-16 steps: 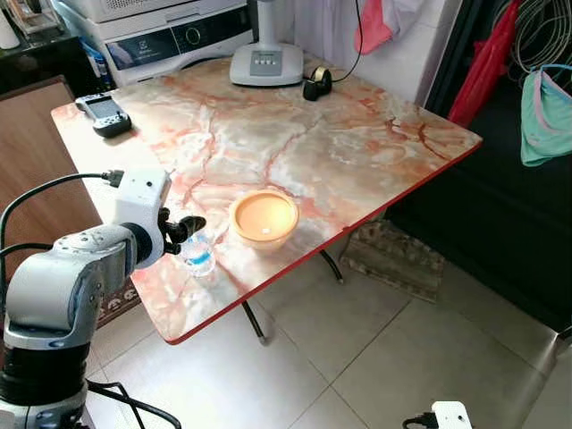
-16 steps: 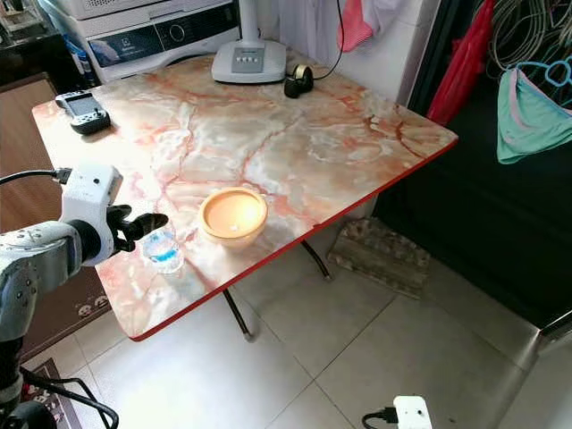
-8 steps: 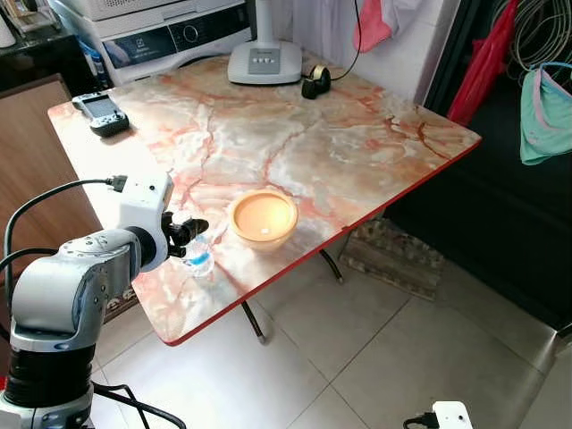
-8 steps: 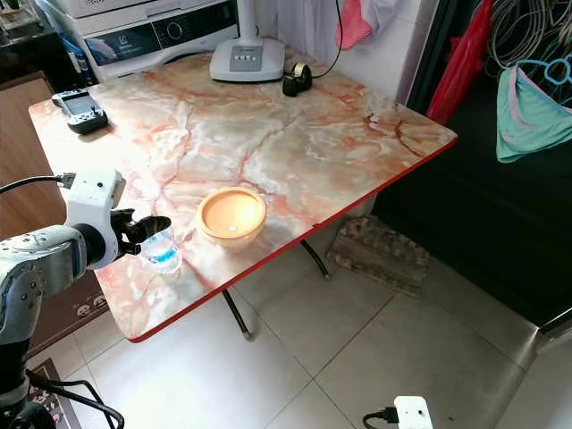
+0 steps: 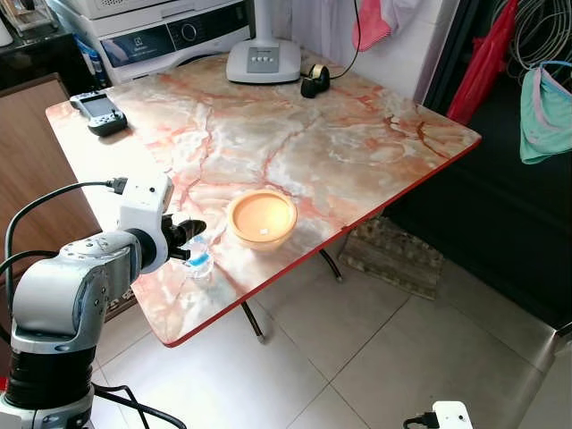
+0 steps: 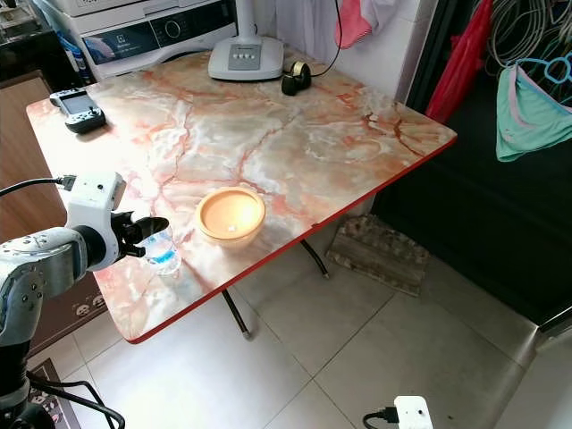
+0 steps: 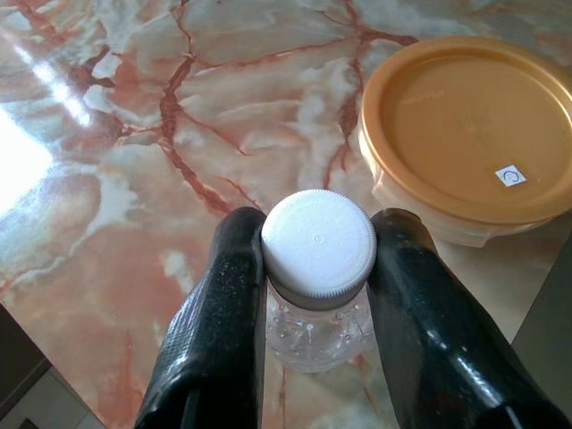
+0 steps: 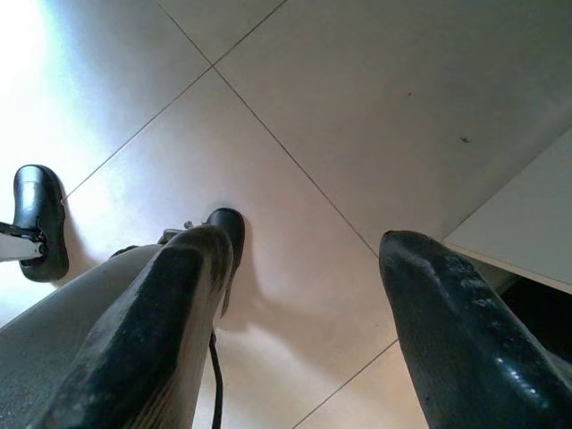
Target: Restocking fridge
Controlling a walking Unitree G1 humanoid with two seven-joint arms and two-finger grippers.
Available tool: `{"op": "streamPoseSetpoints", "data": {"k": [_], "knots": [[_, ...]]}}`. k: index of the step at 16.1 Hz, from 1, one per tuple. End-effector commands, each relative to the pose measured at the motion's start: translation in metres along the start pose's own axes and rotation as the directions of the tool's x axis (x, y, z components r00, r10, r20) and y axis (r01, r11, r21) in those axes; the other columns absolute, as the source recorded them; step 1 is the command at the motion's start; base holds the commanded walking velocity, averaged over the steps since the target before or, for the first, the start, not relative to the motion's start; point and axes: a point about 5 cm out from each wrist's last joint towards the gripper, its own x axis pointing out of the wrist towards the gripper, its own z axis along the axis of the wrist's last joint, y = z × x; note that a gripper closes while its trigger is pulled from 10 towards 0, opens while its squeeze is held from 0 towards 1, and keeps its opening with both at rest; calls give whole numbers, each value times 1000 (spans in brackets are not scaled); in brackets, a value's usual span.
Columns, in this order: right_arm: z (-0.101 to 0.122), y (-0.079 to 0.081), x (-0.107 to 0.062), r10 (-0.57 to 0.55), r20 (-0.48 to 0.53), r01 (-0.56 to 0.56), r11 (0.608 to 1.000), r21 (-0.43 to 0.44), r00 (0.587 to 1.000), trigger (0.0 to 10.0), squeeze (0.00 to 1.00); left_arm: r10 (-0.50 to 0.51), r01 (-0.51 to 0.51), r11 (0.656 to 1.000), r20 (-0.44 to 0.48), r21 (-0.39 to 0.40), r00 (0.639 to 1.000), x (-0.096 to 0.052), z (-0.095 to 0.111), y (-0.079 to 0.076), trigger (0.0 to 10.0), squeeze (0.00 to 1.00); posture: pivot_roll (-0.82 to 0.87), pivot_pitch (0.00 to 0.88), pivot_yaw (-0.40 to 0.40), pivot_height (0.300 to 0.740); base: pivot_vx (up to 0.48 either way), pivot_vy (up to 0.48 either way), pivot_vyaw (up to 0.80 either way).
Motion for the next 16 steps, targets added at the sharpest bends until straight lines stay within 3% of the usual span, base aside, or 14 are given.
{"op": "streamPoseSetpoints", "data": {"k": [1, 9, 11, 13, 14, 15, 16], "knots": [[-5, -2, -1, 0, -16, 0, 1000, -1, 1000, 10000, 0, 15, -15, 1000, -9, -3, 1000, 0, -4, 2, 0, 0, 102, 116, -5, 740, 0, 0, 0], [-5, -2, -1, 1, -15, -1, 1000, 1, 1000, 10000, 0, 72, -72, 997, 21, 23, 997, -2, -1, 7, 0, 0, 101, 122, -7, 740, 0, 0, 0], [-5, -2, -1, 0, -15, 0, 1000, 1, 1000, 10000, 0, 117, -120, 993, 152, 13, 981, -5, 20, 15, 0, 0, 103, 123, -8, 740, 0, 0, 0], [-5, -1, -1, 1, -16, -1, 1000, 0, 1000, 10000, 0, 138, -142, 990, 205, 4, 969, -10, 30, 20, 0, 0, 105, 124, -5, 740, 0, 0, 0], [-5, -1, -1, 3, -14, -3, 1000, 3, 1000, 10000, 0, 168, -171, 985, 217, -4, 962, -12, 31, 25, 0, 0, 105, 124, -5, 740, 0, 0, 0], [-5, -1, -1, 2, -14, -2, 1000, 6, 1000, 10000, 0, 309, -300, 951, 264, -73, 914, -18, 30, 51, 0, 0, 101, 123, -3, 740, 0, 0, 0], [-5, -1, -1, 2, -13, -2, 1000, 7, 1000, 10000, 0, 358, -347, 934, 275, -87, 893, -21, 27, 60, 0, 0, 101, 124, -2, 740, 0, 0, 0]]}}
